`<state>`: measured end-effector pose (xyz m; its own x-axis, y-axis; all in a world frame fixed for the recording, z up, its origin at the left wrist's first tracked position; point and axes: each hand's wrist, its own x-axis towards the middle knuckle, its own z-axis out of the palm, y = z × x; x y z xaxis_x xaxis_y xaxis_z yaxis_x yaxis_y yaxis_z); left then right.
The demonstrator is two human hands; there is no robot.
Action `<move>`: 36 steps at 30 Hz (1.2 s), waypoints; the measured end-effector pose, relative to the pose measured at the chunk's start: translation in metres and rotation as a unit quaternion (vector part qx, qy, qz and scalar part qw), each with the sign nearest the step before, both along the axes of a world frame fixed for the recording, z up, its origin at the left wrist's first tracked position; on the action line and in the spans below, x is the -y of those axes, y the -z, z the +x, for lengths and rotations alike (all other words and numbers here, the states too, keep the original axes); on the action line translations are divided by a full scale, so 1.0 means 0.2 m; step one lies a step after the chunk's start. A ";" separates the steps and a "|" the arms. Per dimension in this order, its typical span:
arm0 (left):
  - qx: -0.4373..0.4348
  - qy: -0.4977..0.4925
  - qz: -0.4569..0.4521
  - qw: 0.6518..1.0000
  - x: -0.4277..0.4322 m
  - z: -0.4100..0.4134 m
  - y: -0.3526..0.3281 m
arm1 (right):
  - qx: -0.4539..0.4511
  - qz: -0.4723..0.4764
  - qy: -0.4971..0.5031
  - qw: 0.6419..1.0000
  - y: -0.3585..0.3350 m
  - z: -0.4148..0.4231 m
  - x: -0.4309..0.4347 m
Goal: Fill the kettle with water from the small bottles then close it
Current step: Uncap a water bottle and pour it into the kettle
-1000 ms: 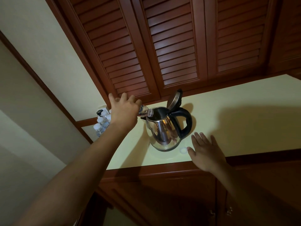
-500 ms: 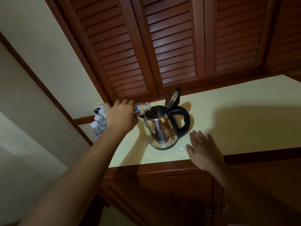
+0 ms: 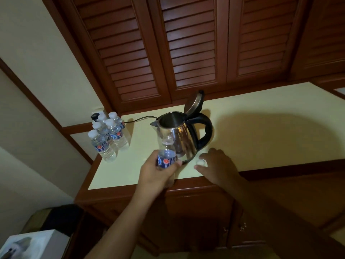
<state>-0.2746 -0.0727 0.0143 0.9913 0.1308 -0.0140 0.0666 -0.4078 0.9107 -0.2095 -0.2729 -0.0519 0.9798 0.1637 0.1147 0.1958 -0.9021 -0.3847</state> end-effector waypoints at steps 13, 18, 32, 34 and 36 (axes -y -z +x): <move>0.017 0.150 0.000 0.988 0.01 0.04 0.18 | -0.020 0.444 0.018 0.896 -0.35 -0.26 -0.06; 0.039 0.178 -0.002 0.983 0.00 0.10 0.18 | 0.015 0.426 0.026 0.904 -0.36 -0.30 -0.12; -0.017 0.347 -0.023 0.937 0.08 0.21 0.10 | 0.003 0.256 -0.038 0.966 -0.48 -0.37 0.14; -0.034 0.377 -0.023 0.925 0.10 0.22 0.08 | 0.022 0.214 -0.033 0.976 -0.50 -0.37 0.18; -0.037 0.398 -0.025 0.916 0.13 0.24 0.07 | 0.049 0.175 -0.013 0.983 -0.52 -0.37 0.20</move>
